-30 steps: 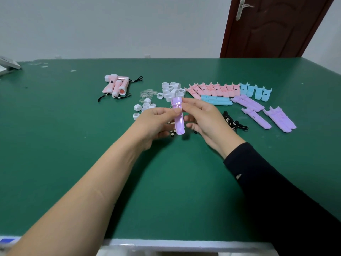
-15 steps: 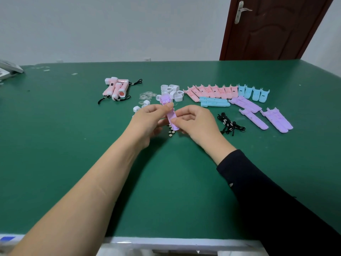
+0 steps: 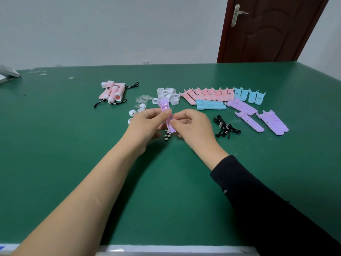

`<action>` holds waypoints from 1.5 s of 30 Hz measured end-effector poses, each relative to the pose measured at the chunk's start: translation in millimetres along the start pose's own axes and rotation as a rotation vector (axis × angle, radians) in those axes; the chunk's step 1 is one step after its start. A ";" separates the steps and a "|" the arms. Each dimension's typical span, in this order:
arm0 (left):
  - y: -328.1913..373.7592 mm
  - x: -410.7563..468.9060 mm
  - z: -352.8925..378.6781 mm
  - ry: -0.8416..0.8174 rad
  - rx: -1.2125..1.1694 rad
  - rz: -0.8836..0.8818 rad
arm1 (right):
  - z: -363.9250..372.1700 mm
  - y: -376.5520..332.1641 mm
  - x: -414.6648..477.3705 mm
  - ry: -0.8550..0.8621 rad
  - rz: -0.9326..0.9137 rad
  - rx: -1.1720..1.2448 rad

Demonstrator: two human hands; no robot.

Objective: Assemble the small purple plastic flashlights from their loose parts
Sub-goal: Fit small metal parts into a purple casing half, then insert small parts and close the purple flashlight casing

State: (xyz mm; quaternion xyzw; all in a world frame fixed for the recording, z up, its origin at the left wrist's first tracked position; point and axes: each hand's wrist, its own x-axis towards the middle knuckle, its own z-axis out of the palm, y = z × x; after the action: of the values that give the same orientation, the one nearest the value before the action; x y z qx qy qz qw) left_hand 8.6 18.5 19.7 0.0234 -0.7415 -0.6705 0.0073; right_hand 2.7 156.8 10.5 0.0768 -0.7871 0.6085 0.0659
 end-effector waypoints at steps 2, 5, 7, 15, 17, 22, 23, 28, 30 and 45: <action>-2.0 1.6 -3.5 0.040 0.046 0.025 | 0.0 -0.6 -0.4 -0.040 -0.022 0.002; -1.9 6.5 -17.9 0.201 0.159 0.072 | -5.7 3.1 3.0 -0.006 -0.022 -0.050; 1.2 10.2 -34.2 0.291 0.237 0.130 | -13.8 7.6 8.1 0.058 -0.015 -0.106; 7.5 10.4 -71.4 -0.061 0.492 -0.137 | -30.0 21.5 19.2 0.161 0.004 -0.258; 6.1 10.3 -67.1 -0.124 0.565 -0.151 | -29.5 22.8 20.2 0.171 -0.015 -0.288; 1.3 11.3 -59.3 -0.137 0.715 -0.103 | -38.9 23.4 26.0 0.246 -0.072 -0.366; 0.5 12.0 -59.0 -0.127 0.735 -0.093 | -44.6 23.3 27.4 0.275 -0.090 -0.400; 1.1 13.1 -59.9 -0.103 0.722 -0.103 | -91.9 31.3 40.0 0.494 -0.059 -0.827; 1.5 13.0 -58.0 -0.044 0.680 -0.081 | -112.3 34.8 41.7 0.601 0.065 -0.898; -4.6 0.2 -7.3 0.199 0.628 0.315 | -144.9 38.8 39.6 0.405 0.489 -1.079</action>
State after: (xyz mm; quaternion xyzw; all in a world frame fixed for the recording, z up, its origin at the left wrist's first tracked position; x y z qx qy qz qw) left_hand 8.7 10.8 15.8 -0.0250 -0.9014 -0.3952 0.1751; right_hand -42.4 305.0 17.8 -0.2663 -0.9503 0.1252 0.1020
